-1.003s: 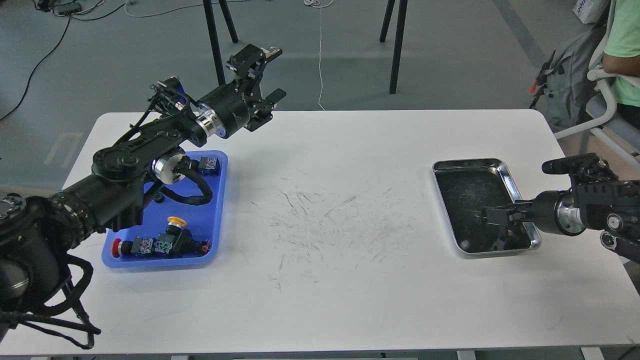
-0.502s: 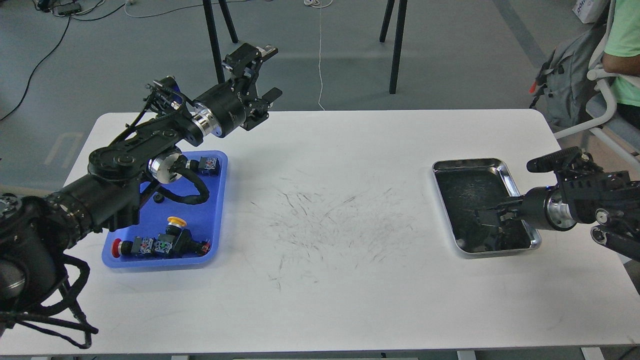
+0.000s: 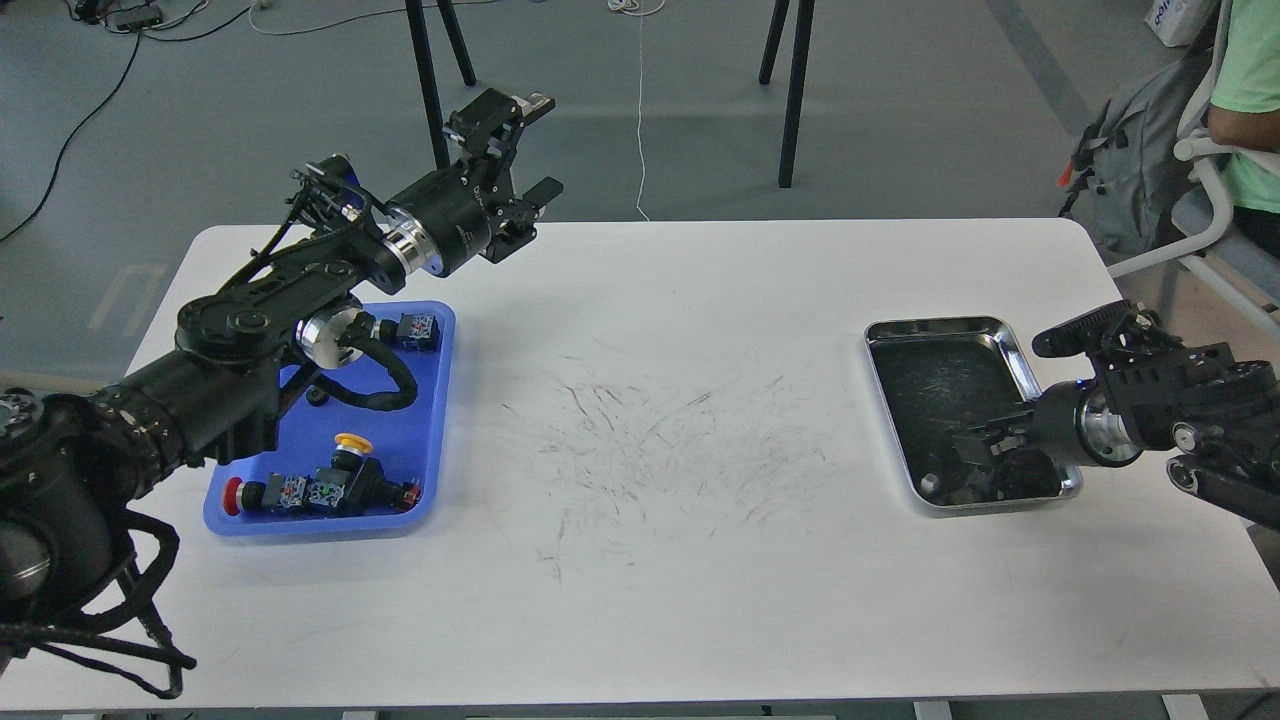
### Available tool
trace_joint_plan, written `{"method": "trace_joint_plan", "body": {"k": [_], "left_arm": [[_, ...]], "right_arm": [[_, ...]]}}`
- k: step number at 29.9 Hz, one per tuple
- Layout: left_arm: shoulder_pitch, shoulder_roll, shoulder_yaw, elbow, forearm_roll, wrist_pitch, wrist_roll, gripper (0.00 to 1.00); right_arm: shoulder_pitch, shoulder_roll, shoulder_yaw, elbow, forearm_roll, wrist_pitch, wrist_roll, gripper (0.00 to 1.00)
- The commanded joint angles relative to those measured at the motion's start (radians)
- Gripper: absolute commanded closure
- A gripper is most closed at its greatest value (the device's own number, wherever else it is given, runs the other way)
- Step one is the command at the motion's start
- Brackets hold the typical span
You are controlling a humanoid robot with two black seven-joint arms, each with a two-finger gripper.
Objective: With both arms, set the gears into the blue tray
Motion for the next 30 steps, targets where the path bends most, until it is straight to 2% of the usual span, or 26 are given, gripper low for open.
{"method": "trace_joint_plan", "body": {"k": [1, 4, 7, 11, 17, 30], "left_arm": [[0.004, 0.001, 0.001, 0.003, 0.001, 0.001, 0.000, 0.00], [0.006, -0.001, 0.001, 0.003, 0.001, 0.004, 0.000, 0.00], [0.006, -0.001, 0.001, 0.003, 0.001, 0.004, 0.000, 0.00], [0.006, -0.001, 0.001, 0.003, 0.001, 0.004, 0.000, 0.00], [0.006, -0.001, 0.001, 0.003, 0.001, 0.008, 0.000, 0.00], [0.006, -0.001, 0.001, 0.003, 0.001, 0.011, 0.000, 0.00]], "right_arm": [[0.002, 0.000, -0.002, 0.002, -0.001, 0.000, 0.000, 0.46], [0.002, 0.000, -0.002, 0.000, -0.001, 0.003, 0.000, 0.57], [0.002, 0.000, -0.003, 0.002, -0.003, 0.006, 0.000, 0.59], [0.005, -0.003, -0.029, 0.003, -0.009, 0.008, 0.003, 0.72], [0.018, -0.005, -0.037, 0.005, -0.012, 0.009, 0.011, 0.83], [0.033, -0.001, -0.036, 0.014, -0.009, 0.008, 0.019, 0.94]]}}
